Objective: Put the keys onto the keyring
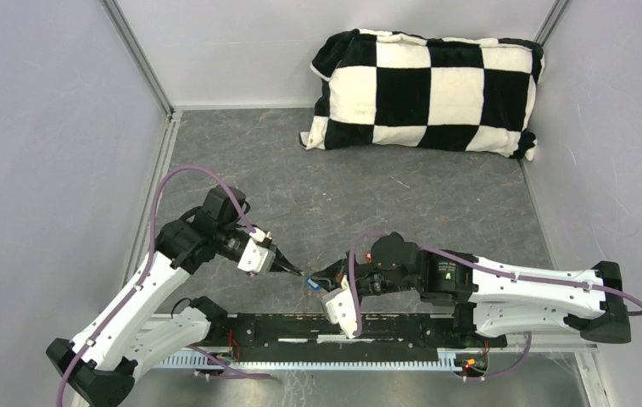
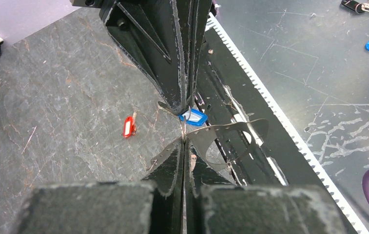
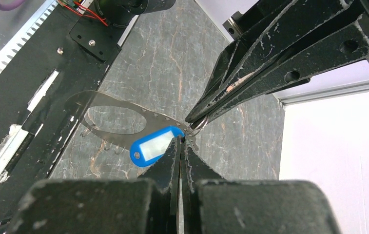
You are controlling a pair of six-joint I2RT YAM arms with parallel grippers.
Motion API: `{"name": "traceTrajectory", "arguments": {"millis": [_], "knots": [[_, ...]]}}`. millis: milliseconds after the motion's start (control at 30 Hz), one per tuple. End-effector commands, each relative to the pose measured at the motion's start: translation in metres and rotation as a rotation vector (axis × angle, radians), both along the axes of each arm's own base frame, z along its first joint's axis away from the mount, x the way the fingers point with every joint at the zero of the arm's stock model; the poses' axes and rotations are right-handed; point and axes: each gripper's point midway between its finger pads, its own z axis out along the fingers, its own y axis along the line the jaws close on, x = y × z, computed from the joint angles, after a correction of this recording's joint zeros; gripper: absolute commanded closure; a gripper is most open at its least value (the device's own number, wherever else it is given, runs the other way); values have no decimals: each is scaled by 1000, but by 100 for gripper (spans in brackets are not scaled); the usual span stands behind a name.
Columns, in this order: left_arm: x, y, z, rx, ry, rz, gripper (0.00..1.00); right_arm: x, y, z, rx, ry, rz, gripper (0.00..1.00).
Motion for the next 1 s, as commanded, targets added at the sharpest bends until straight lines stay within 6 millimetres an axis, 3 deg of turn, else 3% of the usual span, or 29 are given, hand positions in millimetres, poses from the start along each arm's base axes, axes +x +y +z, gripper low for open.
{"name": "traceTrajectory", "arguments": {"millis": [0, 500, 967], "knots": [[0, -1, 9, -28, -25, -12, 98, 4, 7, 39, 102, -53, -15, 100], [2, -1, 7, -13, -26, -2, 98, 3, 9, 42, 99, -71, -13, 100], [-2, 3, 9, -22, -103, -49, 98, 5, 0, 21, 22, -70, -28, 100]]}}
